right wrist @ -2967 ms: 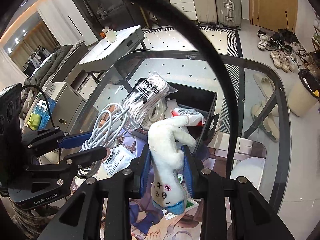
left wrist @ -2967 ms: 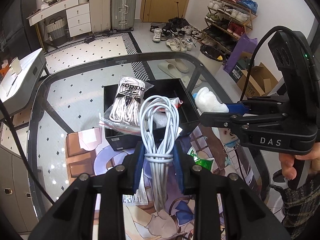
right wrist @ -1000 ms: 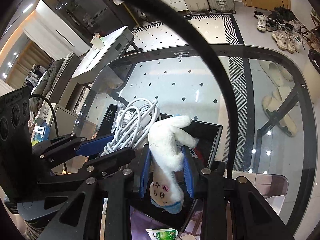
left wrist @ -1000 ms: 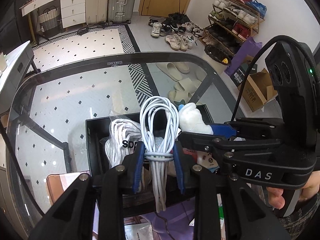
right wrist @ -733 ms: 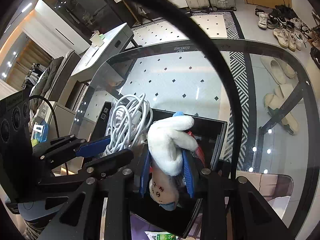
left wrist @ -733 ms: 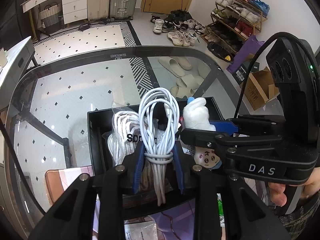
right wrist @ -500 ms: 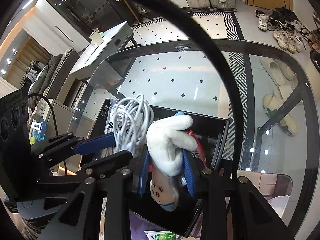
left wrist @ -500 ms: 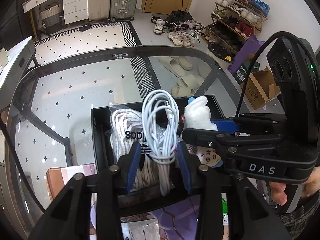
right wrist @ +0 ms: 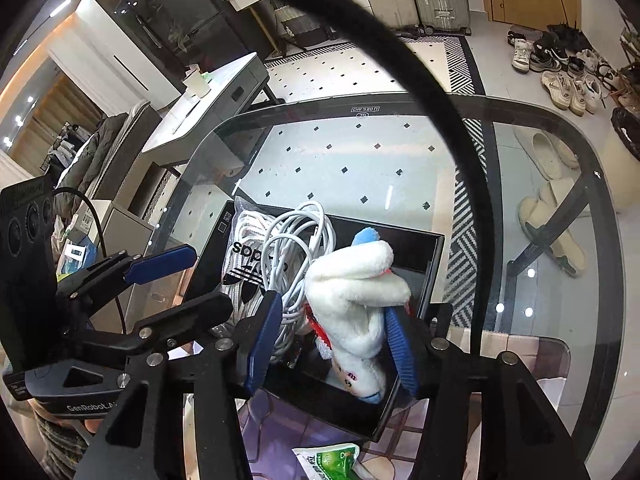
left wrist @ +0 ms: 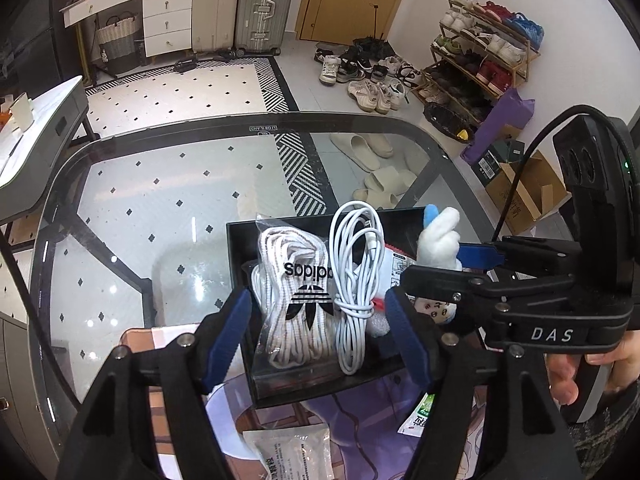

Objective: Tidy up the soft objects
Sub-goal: 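Release the cable into the box with the left tool while the right tool releases the doll, then grasp the white medicine sachet with the left tool while the right tool grasps the green sachet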

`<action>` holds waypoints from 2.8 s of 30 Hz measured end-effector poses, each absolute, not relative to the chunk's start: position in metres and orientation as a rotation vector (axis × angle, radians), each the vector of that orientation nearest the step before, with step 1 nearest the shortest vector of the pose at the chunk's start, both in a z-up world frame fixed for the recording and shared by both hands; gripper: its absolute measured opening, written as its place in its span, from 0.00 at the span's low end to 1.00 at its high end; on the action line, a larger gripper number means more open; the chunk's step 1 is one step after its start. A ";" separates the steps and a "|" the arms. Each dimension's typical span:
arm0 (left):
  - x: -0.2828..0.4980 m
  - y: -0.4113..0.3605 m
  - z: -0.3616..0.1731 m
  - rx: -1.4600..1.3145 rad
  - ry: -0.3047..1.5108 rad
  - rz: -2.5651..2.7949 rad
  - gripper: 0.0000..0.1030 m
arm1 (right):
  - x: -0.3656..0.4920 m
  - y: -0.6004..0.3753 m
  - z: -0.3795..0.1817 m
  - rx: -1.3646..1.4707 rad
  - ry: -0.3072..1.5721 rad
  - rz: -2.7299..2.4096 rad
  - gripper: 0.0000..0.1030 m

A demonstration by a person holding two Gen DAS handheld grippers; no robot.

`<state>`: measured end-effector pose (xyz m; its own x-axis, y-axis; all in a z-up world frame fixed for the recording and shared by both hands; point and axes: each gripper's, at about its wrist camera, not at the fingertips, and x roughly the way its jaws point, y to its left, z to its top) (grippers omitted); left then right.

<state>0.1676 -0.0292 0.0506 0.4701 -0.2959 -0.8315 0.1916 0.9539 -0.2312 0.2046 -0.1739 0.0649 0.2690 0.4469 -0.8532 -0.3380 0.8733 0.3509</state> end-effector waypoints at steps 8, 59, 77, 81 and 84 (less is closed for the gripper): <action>0.154 -0.021 0.062 -0.111 1.015 -0.288 0.75 | 0.196 -0.183 0.075 0.121 1.166 0.532 0.68; 0.072 -0.006 0.015 -0.044 1.078 -0.213 1.00 | 0.090 -0.218 0.047 -0.031 1.231 0.503 0.99; 0.053 -0.019 -0.011 -0.014 1.123 -0.214 1.00 | 0.069 -0.211 0.014 -0.093 1.295 0.520 0.99; 0.050 -0.023 -0.017 -0.007 1.134 -0.222 1.00 | 0.068 -0.209 0.007 -0.097 1.306 0.517 0.99; 0.049 -0.024 -0.022 -0.007 1.146 -0.219 1.00 | 0.067 -0.206 0.002 -0.110 1.316 0.518 0.99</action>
<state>0.0491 -0.0241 -0.0219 0.3935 -0.1765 -0.9022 0.1689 0.9786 -0.1178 0.0668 -0.2061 0.0017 0.1562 0.2997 -0.9412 -0.4222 0.8817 0.2107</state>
